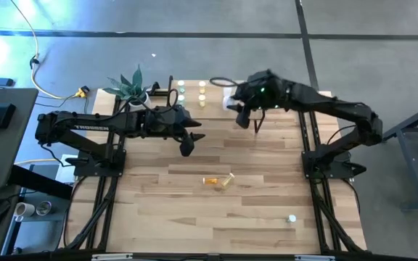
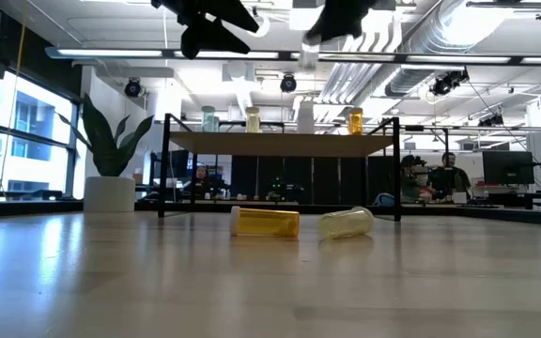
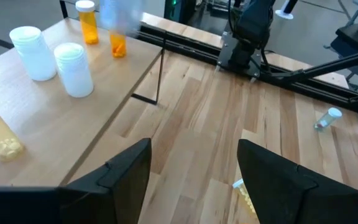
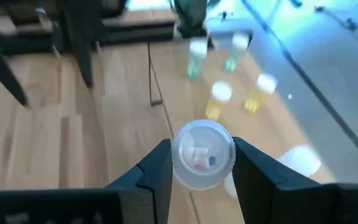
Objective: Pick and place medicine bottles onto shelf by color
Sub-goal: Put the transparent pill bottle aligned with the white pill bottle on the shelf
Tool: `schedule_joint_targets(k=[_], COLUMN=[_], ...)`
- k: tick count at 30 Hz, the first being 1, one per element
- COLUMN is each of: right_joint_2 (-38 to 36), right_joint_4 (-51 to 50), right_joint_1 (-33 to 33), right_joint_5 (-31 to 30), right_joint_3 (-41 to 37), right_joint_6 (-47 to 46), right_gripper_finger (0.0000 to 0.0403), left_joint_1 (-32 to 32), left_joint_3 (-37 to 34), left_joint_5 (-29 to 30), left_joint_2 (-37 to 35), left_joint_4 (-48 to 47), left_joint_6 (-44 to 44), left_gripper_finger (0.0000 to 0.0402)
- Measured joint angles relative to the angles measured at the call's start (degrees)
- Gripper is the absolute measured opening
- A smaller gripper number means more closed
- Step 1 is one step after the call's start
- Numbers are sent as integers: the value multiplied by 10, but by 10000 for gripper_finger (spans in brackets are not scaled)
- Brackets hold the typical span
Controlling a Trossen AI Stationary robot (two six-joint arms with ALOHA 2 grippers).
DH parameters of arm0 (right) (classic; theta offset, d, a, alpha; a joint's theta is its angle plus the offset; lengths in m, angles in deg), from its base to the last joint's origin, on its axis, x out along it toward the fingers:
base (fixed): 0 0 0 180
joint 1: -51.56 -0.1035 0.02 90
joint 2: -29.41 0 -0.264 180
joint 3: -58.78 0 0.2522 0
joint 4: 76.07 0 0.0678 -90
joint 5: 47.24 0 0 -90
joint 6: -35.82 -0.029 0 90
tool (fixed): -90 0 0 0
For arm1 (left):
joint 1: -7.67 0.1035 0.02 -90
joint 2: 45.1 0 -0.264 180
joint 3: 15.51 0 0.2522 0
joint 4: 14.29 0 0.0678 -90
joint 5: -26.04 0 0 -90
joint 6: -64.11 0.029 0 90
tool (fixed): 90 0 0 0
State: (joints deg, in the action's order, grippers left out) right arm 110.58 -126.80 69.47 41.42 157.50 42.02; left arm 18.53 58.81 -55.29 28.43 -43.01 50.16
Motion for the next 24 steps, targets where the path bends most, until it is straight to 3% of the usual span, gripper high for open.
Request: schedule_joint_targets(k=[7,24], right_joint_2=[13,76], right_joint_4=[37,48], right_joint_1=[5,25], right_joint_5=[2,4], right_joint_3=[-78,-80], right_joint_6=[-12,-12], right_gripper_finger=[120,132], left_joint_1=[0,0], left_joint_3=[0,0], left_joint_5=[0,10], left_joint_2=[0,0], left_joint_4=[-2,-2], left_joint_6=[0,7], left_gripper_finger=[229,229])
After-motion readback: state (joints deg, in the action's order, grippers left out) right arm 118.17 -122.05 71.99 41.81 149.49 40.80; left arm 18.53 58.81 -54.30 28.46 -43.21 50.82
